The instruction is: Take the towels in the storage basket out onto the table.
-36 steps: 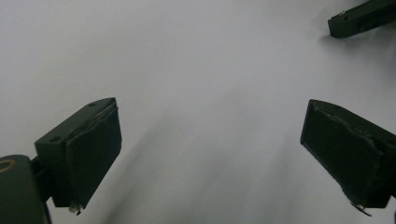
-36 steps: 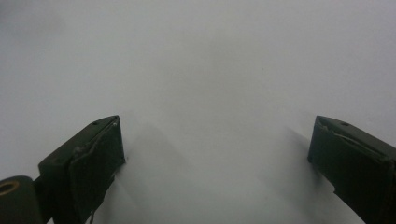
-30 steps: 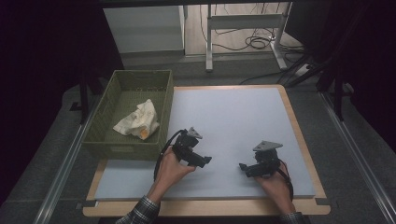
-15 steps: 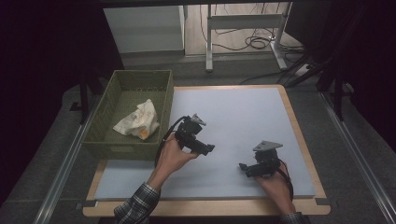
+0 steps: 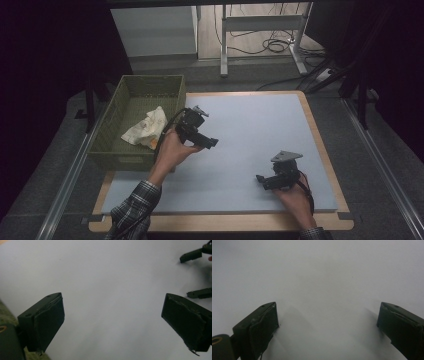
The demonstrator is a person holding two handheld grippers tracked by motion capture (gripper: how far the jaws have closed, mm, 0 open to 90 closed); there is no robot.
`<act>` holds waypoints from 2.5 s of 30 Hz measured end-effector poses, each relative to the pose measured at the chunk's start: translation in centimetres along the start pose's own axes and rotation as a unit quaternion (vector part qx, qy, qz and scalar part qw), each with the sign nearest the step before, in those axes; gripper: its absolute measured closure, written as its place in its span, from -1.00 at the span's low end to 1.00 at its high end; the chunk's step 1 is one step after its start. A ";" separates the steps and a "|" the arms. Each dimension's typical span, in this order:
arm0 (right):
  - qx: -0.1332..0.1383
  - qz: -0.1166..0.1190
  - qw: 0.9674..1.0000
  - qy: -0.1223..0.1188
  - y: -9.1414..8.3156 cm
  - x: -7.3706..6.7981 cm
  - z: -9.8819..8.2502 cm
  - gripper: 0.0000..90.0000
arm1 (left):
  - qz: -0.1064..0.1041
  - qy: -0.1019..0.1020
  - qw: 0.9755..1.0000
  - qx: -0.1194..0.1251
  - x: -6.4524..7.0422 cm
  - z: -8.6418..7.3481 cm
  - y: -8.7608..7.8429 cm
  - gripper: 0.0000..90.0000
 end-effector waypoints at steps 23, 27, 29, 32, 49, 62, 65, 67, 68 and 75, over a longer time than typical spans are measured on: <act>0.000 0.000 1.000 0.000 0.0 0.0 0.0 -0.92 | 0.112 -0.055 0.992 0.008 -10.1 -0.6 -6.0 -0.89; 0.000 0.000 1.000 0.000 0.0 0.0 0.0 -0.92 | 0.124 -0.077 0.989 0.007 -12.1 -1.9 -6.3 -0.90; 0.000 0.000 1.000 0.000 0.0 0.0 0.0 -0.92 | 0.127 -0.087 0.988 0.005 -13.1 -2.5 -6.3 -0.91; 0.000 0.000 1.000 0.000 0.0 0.0 0.0 -0.92 | 0.135 -0.101 0.986 -0.006 -14.4 -3.3 -5.8 -0.93; 0.000 0.000 1.000 0.000 0.0 0.0 0.0 -0.92 | 0.154 -0.146 0.968 -0.132 -18.5 -7.5 -1.9 -0.97; 0.000 0.000 1.000 0.000 0.0 0.0 0.0 -0.92 | 0.136 -0.203 0.947 -0.207 -19.3 -9.9 -0.3 -0.02; 0.000 0.000 1.000 0.000 0.0 0.0 0.0 -0.92 | 0.128 -0.212 0.948 -0.198 -19.2 -9.7 -0.7 0.53; 0.000 0.000 1.000 0.000 0.0 0.0 0.0 -0.92 | 0.131 -0.205 0.950 -0.195 -19.2 -9.5 -0.9 0.65; 0.000 0.000 1.000 0.000 0.0 0.0 0.0 -0.92 | 0.133 -0.203 0.951 -0.194 -19.2 -9.5 -1.0 0.70; 0.000 0.000 1.000 0.000 0.0 0.0 0.0 -0.92 | 0.132 -0.205 0.957 -0.155 -19.3 -8.5 -3.3 0.72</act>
Point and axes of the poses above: each handheld gripper's, and its own axes: y roughly forward along the jaws, z roughly out of its top, x roughly to its right, the point moved 3 cm from there along y, roughly forward along the jaws, and after that the axes turned 14 degrees about x, right-handed, at the moved point
